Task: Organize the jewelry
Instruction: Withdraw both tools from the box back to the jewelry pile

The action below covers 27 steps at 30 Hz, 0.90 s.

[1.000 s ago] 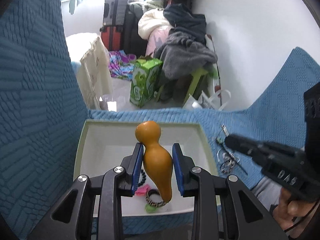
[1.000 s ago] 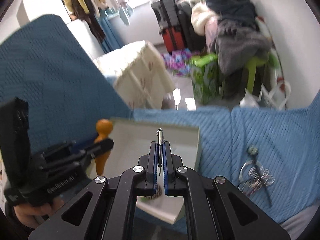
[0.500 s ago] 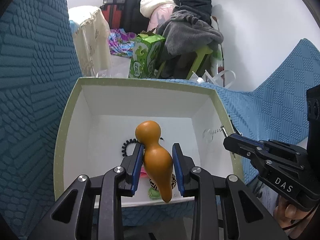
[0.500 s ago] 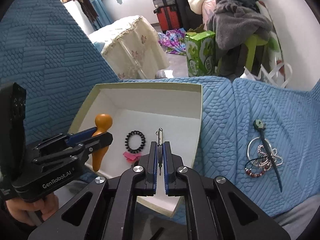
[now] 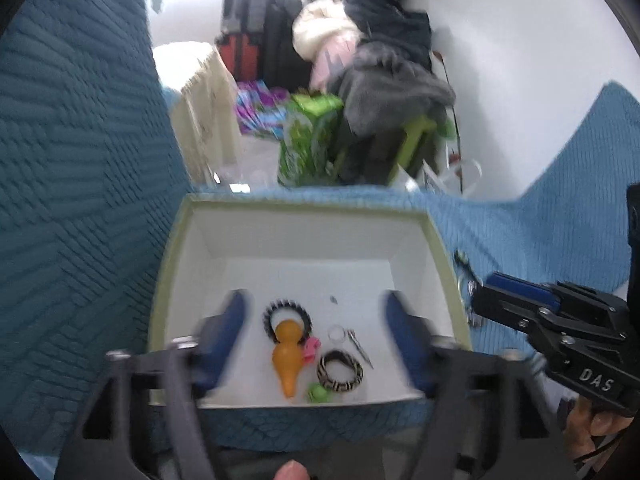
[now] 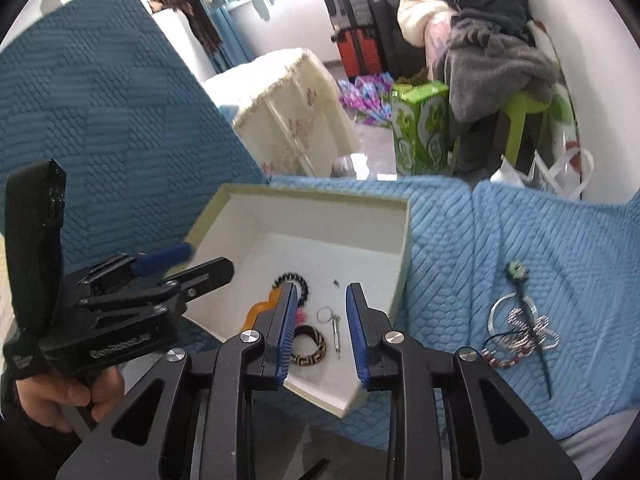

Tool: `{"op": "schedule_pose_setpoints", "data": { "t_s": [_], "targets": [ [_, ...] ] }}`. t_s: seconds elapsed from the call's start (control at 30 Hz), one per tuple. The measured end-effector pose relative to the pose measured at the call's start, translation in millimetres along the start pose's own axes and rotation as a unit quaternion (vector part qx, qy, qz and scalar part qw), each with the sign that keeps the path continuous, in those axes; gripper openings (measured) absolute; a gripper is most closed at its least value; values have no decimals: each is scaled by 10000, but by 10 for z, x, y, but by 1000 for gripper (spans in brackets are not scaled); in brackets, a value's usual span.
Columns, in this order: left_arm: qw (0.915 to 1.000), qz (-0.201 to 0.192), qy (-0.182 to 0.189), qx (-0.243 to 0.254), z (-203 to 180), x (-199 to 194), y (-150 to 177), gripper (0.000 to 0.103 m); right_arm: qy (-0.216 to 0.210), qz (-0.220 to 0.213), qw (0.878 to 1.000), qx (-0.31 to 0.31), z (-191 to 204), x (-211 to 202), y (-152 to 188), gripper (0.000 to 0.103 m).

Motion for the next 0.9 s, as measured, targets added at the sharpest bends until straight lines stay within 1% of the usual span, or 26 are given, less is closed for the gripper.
{"op": "schedule_pose_setpoints", "data": {
  "t_s": [0.07, 0.17, 0.2, 0.3, 0.37, 0.5, 0.63, 0.73, 0.8, 0.9],
  "targets": [
    [9998, -169, -30, -90, 11, -147, -90, 84, -64, -153, 9998, -72, 5, -176, -92, 27],
    [9992, -382, -95, -105, -30, -362, -214, 84, -79, -406, 9990, -191, 16, -416, -223, 39],
    [9989, -444, -102, -111, -45, -418, -245, 84, -102, -547, 9981, -247, 18, -536, -288, 40],
    [9973, -718, -42, -151, -165, -690, -357, 84, -137, -828, 9958, -366, 11, -806, -412, 40],
    [9962, -847, -43, -184, -232, -804, -418, 84, -151, -1023, 9937, -441, -2, -994, -494, 40],
    [9933, -1101, 73, -335, -436, -1017, -498, 84, -144, -1246, 9907, -533, -71, -1228, -569, 40],
    [9917, -1213, 142, -403, -642, -1077, -483, 84, -60, -1358, 9889, -604, -213, -1390, -544, 40],
    [9894, -1351, 63, -531, -781, -1088, -440, 84, 78, -1405, 9880, -636, -360, -1474, -475, 40],
    [9885, -1382, 141, -597, -899, -1094, -386, 84, 165, -1403, 9880, -620, -483, -1509, -413, 40],
    [9896, -1278, 284, -596, -1101, -1018, -292, 83, 192, -1446, 9878, -537, -639, -1573, -318, 40]
  ]
}}
Point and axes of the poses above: each gripper's, at about its wrist camera, not at the fingertips, and x roughly the way its jaws point, z to its left, y to its underside, the point moved 5 cm from there along x, roughly the way its jaws point, and after that the axes turned 10 degrees about -y, right-handed, at the moved point
